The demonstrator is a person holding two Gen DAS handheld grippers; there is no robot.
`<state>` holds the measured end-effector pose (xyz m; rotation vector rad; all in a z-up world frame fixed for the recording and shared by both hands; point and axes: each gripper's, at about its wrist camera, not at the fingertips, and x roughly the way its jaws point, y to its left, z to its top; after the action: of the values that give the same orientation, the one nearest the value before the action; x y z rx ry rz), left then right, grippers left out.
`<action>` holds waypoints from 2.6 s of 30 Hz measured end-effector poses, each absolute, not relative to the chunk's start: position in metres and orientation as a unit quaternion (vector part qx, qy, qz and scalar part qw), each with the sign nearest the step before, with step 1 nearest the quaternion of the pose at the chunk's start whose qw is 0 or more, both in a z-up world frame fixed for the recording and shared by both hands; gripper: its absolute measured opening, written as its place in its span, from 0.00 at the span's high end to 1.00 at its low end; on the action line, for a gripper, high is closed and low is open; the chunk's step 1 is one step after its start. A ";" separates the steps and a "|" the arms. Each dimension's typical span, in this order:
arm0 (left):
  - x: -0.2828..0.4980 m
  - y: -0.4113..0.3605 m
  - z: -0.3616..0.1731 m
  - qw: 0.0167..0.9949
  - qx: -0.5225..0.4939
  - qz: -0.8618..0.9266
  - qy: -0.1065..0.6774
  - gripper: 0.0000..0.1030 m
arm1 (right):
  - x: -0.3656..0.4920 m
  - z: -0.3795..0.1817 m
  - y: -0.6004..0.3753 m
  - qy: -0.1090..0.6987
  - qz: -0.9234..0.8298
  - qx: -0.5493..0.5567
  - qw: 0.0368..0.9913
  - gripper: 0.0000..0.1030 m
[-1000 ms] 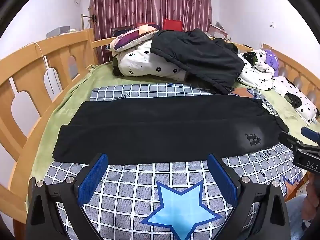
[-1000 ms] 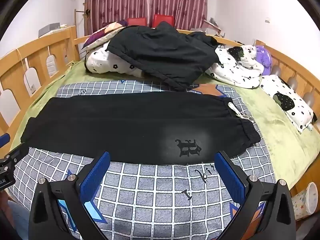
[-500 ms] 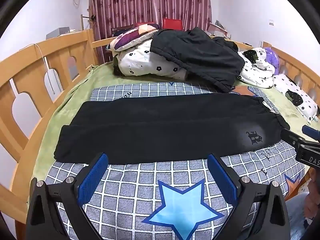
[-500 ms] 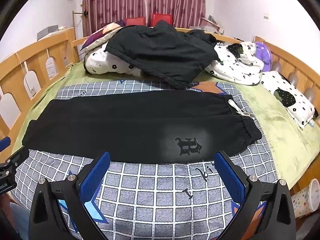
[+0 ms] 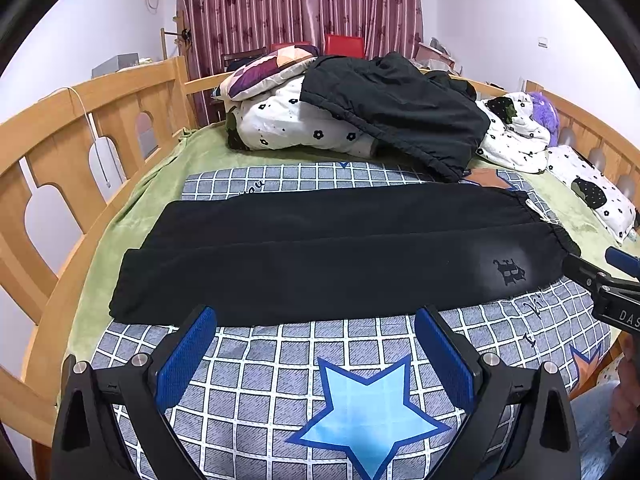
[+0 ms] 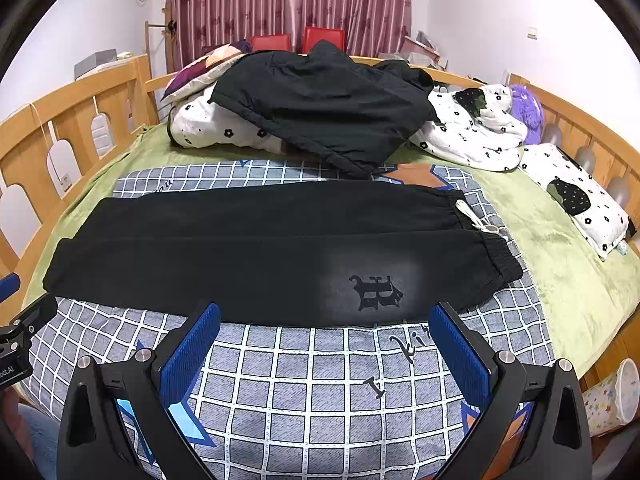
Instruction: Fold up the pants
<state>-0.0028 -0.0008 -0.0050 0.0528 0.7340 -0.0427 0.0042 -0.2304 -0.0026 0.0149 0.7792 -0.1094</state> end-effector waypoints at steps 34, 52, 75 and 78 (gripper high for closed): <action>-0.004 -0.002 -0.005 0.931 0.027 -0.028 0.363 0.03 | 0.003 -0.006 -0.235 0.383 -0.055 0.006 0.922 0.01; -0.005 -0.001 -0.006 0.931 0.025 -0.033 0.363 0.03 | 0.000 -0.008 -0.236 0.383 -0.054 -0.003 0.922 0.01; -0.026 0.002 0.038 0.949 -0.040 -0.066 0.304 0.03 | -0.056 0.073 -0.248 0.338 0.029 0.066 0.938 0.06; -0.021 0.015 0.056 0.946 -0.062 -0.081 0.309 0.03 | -0.067 0.091 -0.260 0.302 0.005 0.053 0.952 0.06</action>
<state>-0.0215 0.0147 0.0562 -0.1259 0.6288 -0.1653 -0.0666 -0.2597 0.0908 0.1070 0.6145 0.0112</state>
